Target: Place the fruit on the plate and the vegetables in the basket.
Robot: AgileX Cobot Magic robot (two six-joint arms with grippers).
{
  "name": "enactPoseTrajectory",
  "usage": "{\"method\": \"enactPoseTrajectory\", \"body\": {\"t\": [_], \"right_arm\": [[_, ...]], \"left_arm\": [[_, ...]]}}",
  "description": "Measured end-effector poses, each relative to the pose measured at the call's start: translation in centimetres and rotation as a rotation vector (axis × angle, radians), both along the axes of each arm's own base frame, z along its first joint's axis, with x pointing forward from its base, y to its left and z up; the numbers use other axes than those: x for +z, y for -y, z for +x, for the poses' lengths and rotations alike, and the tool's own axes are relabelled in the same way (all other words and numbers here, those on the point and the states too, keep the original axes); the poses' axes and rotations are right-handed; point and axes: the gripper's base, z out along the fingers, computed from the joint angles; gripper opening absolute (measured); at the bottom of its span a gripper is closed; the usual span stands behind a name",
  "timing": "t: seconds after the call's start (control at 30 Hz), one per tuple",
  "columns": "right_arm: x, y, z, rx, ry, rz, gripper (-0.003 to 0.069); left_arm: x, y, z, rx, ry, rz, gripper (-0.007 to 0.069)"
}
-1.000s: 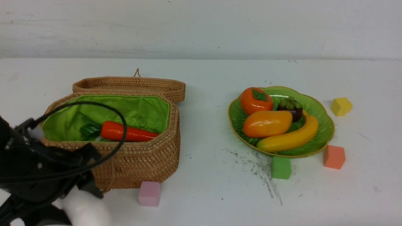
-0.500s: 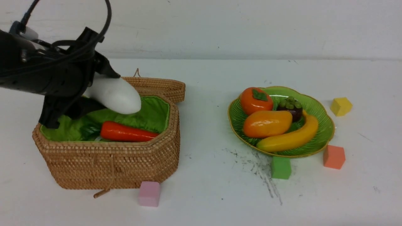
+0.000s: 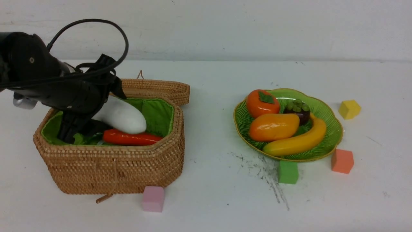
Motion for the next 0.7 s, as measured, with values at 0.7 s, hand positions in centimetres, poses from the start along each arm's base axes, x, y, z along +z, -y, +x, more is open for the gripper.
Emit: {"method": "enactPoseTrajectory", "body": {"t": [0.7], "right_arm": [[0.0, 0.0, 0.0, 0.000, 0.000, 0.000, 0.0238]], "left_arm": [[7.7, -2.3, -10.5, -0.412, -0.004, 0.363, 0.0266]]}}
